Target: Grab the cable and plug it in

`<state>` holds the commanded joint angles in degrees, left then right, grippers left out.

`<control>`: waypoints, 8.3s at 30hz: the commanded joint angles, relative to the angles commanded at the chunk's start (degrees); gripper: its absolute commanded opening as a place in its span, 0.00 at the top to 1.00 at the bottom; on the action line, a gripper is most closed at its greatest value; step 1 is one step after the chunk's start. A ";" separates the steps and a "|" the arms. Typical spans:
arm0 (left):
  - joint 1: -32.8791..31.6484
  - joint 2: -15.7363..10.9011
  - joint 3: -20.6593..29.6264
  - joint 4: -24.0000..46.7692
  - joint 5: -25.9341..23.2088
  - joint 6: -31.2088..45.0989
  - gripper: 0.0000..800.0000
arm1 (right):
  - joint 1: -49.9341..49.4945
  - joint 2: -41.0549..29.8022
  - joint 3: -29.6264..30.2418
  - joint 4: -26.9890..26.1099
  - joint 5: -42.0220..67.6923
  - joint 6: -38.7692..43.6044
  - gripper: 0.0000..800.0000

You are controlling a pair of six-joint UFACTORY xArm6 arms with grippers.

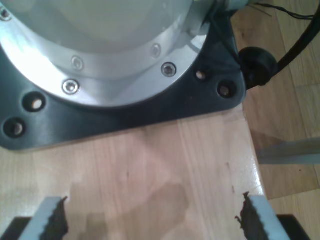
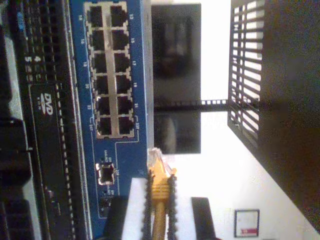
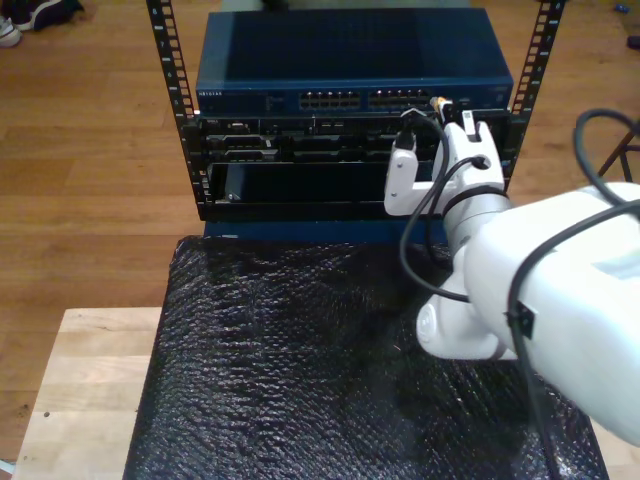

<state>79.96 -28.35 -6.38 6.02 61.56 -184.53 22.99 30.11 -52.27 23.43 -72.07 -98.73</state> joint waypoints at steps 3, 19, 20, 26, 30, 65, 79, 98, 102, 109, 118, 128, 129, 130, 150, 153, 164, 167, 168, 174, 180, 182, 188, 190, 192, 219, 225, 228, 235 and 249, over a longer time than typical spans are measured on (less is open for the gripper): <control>0.00 0.00 0.00 0.00 0.00 0.00 0.00 | 0.70 1.58 -2.02 2.73 -1.41 -1.76 1.00; 0.00 0.00 0.00 0.00 0.00 0.00 0.00 | 2.37 7.91 -9.32 7.12 -3.52 -3.96 1.00; 0.00 0.00 0.00 0.00 0.00 0.00 0.00 | 2.37 8.00 -9.41 7.12 -3.52 -3.96 1.00; 0.00 0.09 0.00 0.00 0.00 0.00 0.00 | 2.37 8.79 -10.55 7.03 -3.52 -3.96 1.00; 0.00 0.09 0.00 0.00 0.00 0.00 0.00 | 2.37 9.58 -10.99 7.03 -3.52 -4.04 1.00; 0.00 0.00 0.00 0.00 0.00 0.00 0.00 | 2.11 10.99 -13.63 6.77 -3.16 -3.96 1.00; 0.00 0.09 0.00 0.00 0.00 0.00 0.00 | 2.11 11.78 -14.51 6.77 -3.16 -3.96 1.00; 0.00 0.00 0.00 0.00 0.00 0.00 0.00 | 2.02 12.04 -15.03 6.77 -3.08 -3.96 1.00; 0.00 0.09 0.00 0.00 0.00 0.00 0.00 | 2.02 12.04 -15.12 6.77 -2.99 -3.87 1.00; 0.00 0.00 0.00 0.00 0.00 0.00 0.00 | 1.93 12.13 -15.56 6.77 -2.90 -3.87 1.00; 0.00 0.09 0.00 0.00 0.00 0.00 0.00 | 1.93 12.22 -15.56 6.77 -2.90 -3.87 1.00; 0.00 0.09 0.00 0.00 0.00 0.00 0.00 | 1.93 12.57 -15.65 6.68 -2.55 -3.87 1.00; 0.00 0.00 0.00 0.00 0.00 0.00 0.00 | 1.93 12.48 -15.74 6.59 -2.11 -3.87 1.00; 0.00 0.09 0.00 0.00 0.00 0.00 0.00 | 1.93 12.57 -15.74 6.68 -1.85 -3.78 1.00; 0.00 0.09 0.00 0.00 0.00 0.00 0.00 | 1.93 12.57 -16.88 6.68 -1.85 -3.78 1.00; 0.00 0.00 0.00 0.00 0.00 0.00 0.00 | 1.93 12.57 -17.32 6.59 -1.85 -3.78 1.00; 0.00 0.00 0.00 0.00 0.00 0.00 0.00 | 1.85 12.48 -17.32 6.59 -1.76 -3.78 1.00; 0.00 0.09 0.00 0.00 0.00 0.00 0.00 | 1.85 12.48 -17.23 6.59 -1.85 -3.78 1.00; 0.00 0.09 0.00 0.00 0.00 0.00 0.00 | 1.76 12.48 -17.23 6.59 -1.85 -3.78 1.00; 0.00 0.09 0.00 0.00 0.00 0.00 0.00 | 1.32 12.48 -16.79 6.33 -1.76 -3.43 0.77; 0.00 0.09 0.00 0.00 0.00 0.00 0.00 | 1.32 11.60 -16.62 6.24 -1.76 -3.25 0.72; 0.00 0.09 0.00 0.00 0.00 0.00 0.00 | 1.41 10.46 -15.74 6.24 -1.76 -3.25 0.71; 0.00 0.00 0.00 0.00 0.00 0.00 0.00 | 1.67 4.57 -8.09 6.33 -1.58 -3.16 0.64; 0.00 0.09 0.00 0.00 0.00 0.00 0.00 | 1.76 2.46 -4.48 6.42 -1.23 -3.16 0.60; 0.00 0.00 0.00 0.00 0.00 0.00 0.00 | 1.76 0.26 -1.14 6.51 -0.62 -3.16 0.56; 0.00 0.09 0.00 0.00 0.00 0.00 0.00 | -4.31 -41.49 35.87 2.99 32.09 -4.57 0.26; 0.00 0.00 0.00 0.00 0.00 0.00 0.00 | -12.75 -50.37 36.22 -2.02 47.38 -7.03 0.23; 0.00 0.09 0.00 0.00 0.00 0.00 0.00 | -17.85 -54.59 36.22 -5.01 55.65 -8.44 0.19; 0.00 0.00 0.00 0.00 0.00 0.00 0.00 | -27.96 -61.80 36.04 -10.02 71.65 -9.67 0.14; 0.00 0.09 0.00 0.00 0.00 0.00 0.00 | -51.78 -75.16 35.43 -12.75 100.04 -28.57 0.10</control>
<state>79.96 -28.26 -6.38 6.02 61.56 -184.53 -28.79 -45.05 -16.85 10.68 27.98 -127.30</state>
